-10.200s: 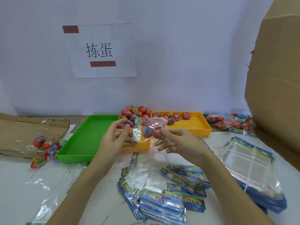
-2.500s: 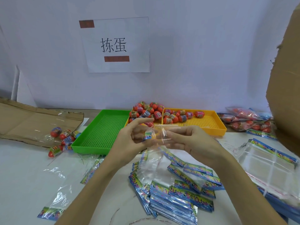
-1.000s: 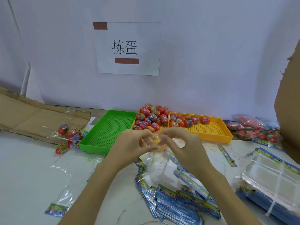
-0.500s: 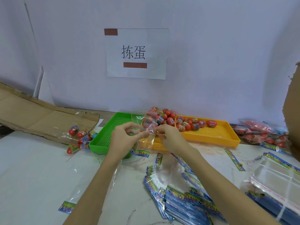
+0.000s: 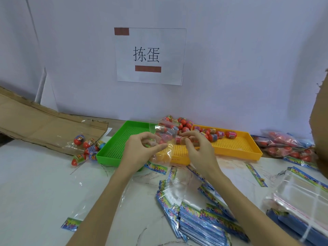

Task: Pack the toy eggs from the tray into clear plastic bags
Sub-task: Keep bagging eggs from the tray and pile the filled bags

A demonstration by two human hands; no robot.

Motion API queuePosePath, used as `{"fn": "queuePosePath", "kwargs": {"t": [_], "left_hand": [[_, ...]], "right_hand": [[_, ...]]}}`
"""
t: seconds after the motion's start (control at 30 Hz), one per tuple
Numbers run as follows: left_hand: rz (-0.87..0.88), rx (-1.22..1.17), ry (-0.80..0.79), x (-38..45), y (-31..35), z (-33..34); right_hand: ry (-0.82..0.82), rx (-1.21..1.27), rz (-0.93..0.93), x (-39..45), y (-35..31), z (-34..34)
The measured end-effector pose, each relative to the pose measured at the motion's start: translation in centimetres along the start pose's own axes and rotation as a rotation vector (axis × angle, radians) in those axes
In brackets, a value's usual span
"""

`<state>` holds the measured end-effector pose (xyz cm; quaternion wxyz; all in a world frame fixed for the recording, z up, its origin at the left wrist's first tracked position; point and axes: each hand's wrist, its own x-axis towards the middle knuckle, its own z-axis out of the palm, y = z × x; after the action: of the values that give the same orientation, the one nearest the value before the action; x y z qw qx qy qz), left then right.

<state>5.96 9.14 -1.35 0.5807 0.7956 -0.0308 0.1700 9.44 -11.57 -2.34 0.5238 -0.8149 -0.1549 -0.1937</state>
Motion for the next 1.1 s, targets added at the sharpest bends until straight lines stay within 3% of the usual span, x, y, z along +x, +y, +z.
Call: {"fn": "queuePosePath", "kwargs": {"t": [0.2,0.37,0.63,0.9,1.1], "left_hand": [[0.040,0.017,-0.113,-0.6,0.3,1.6],[0.095,0.021,-0.183,-1.3,0.4,3.1],[0.185,0.054,-0.189,-1.7,1.2,3.6],[0.238,0.086,-0.148,-1.4,0.8,3.5],[0.280,0.113,-0.203,-1.6,0.7,3.6]], "right_hand": [[0.101,0.238,0.037,-1.8,-1.2,-2.6],[0.207,0.203,-0.149,-1.8,-3.2,-4.2],[0.046,-0.066,-0.366,-2.1,-3.3,-3.6],[-0.099,0.002,-0.250,-2.0,-3.4,-4.1],[-0.193,-0.061,-0.208,-1.8,-2.9,-4.4]]}}
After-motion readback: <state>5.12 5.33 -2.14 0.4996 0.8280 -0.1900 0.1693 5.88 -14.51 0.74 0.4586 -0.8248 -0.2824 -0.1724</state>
